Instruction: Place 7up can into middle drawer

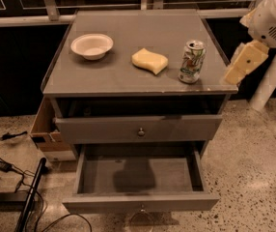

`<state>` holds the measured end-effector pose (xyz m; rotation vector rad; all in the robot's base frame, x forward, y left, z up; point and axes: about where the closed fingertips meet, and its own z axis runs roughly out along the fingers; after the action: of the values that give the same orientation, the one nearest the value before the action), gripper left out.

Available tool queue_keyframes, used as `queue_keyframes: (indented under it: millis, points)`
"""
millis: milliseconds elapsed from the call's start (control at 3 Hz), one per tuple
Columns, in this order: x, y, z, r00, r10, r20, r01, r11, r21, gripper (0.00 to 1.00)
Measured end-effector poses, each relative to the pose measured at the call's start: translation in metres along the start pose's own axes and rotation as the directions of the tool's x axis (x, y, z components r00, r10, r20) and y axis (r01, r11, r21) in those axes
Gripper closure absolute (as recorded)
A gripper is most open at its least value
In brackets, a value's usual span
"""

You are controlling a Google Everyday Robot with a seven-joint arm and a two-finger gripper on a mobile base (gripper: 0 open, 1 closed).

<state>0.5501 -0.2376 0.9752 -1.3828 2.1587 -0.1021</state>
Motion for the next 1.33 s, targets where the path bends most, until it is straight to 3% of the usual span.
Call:
queue_keyframes:
  millis: [333,667,1000,1333]
  points:
    - [-0.014,-0.034,0.031,0.994,0.056,0.094,-0.057,0.9984,0.002,0.00]
    - [-0.031,-0.058,0.065,0.975,0.106,0.197,-0.104,0.9943,-0.022,0.00]
    - [-0.050,-0.063,0.115,0.938,0.188,0.291,-0.163,0.9806,-0.109,0.00]
    - [-0.050,-0.063,0.115,0.938,0.189,0.291,-0.163,0.9805,-0.109,0.00]
